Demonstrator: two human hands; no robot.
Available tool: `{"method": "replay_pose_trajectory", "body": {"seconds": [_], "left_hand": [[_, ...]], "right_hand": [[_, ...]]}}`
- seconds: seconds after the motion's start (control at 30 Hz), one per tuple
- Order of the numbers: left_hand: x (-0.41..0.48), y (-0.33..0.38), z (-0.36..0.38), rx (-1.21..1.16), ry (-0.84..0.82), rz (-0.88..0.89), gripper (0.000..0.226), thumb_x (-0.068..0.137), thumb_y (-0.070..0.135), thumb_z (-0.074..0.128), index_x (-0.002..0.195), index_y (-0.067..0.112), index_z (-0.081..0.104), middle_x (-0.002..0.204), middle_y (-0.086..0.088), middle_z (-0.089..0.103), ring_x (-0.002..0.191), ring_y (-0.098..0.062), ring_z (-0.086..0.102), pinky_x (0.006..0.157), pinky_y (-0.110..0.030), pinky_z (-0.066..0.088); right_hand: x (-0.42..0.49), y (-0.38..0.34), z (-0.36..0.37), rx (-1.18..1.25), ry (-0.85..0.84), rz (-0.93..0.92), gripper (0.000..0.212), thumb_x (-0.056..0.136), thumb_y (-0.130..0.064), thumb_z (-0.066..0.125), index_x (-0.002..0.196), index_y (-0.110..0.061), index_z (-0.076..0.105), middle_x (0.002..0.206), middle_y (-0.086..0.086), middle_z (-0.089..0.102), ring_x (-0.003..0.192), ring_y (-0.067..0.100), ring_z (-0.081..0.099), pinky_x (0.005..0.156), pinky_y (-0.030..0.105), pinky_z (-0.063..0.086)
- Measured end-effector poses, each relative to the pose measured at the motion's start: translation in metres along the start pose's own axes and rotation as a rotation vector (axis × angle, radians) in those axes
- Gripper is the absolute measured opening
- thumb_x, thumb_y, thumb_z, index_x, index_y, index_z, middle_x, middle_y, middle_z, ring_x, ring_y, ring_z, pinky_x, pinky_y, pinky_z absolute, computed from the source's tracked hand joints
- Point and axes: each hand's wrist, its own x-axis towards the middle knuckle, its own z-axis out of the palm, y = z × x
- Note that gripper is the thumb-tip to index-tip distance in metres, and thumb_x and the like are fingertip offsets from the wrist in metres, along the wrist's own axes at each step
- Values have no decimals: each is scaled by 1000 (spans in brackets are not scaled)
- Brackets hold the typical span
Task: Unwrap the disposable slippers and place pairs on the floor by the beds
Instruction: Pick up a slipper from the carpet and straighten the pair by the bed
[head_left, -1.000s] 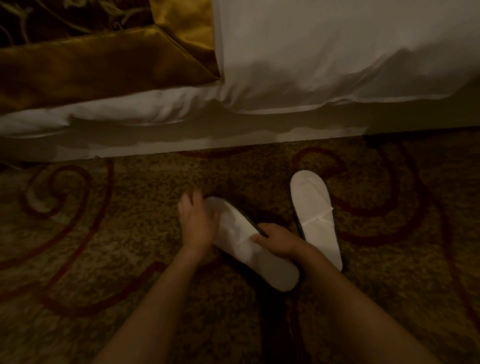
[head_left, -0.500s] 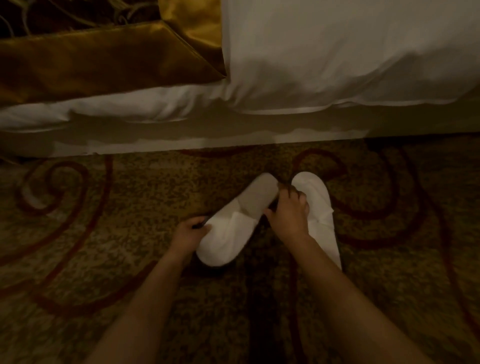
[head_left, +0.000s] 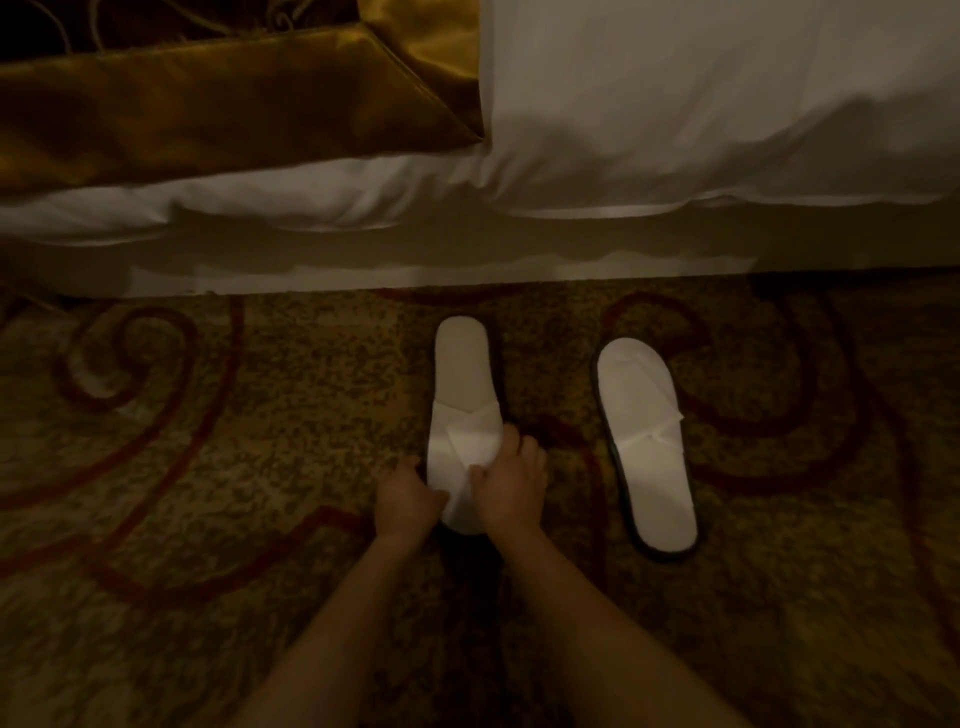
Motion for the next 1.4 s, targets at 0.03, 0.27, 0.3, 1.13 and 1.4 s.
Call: {"method": "replay_pose_trajectory", "body": {"seconds": [0.03,0.27,0.3,1.13,1.4], "left_hand": [[-4,0,2,15,25,13,58,82,12,66,135,4,45,133,-19,52,121,-31,51,99,-34,45],[-14,5,8,105,109,131,62,85,9,60,142,12,36,139,-16,37,124,-29,42,103,-33,39],[-13,6,7,110,91,121,62,85,8,60,142,12,35,139,-16,37,124,-29,42,102,-33,39],[8,53,-28,-272,163,325,32,92,11,50,123,13,61,124,-8,62,106,-17,60,87,-30,52],[30,83,-60,-84,77,369,35,91,29,55,117,6,61,93,-7,66,91,-24,64,66,-26,44]], "right_hand": [[-2,-1,3,-18,13,-2,60,90,-28,52,142,-16,24,142,9,35,128,25,33,108,34,28],[-5,7,8,-85,33,-52,50,91,-29,49,136,-13,33,135,9,39,121,24,38,100,32,37],[-2,9,4,-68,9,-66,51,90,-32,50,135,-13,34,135,10,39,121,24,38,100,33,37],[63,101,-99,-164,64,272,109,71,-51,70,146,-11,2,143,27,27,129,41,26,109,42,23],[62,53,-108,-204,-305,-493,110,68,-32,72,146,-33,-5,151,4,16,137,30,15,113,44,20]]}}
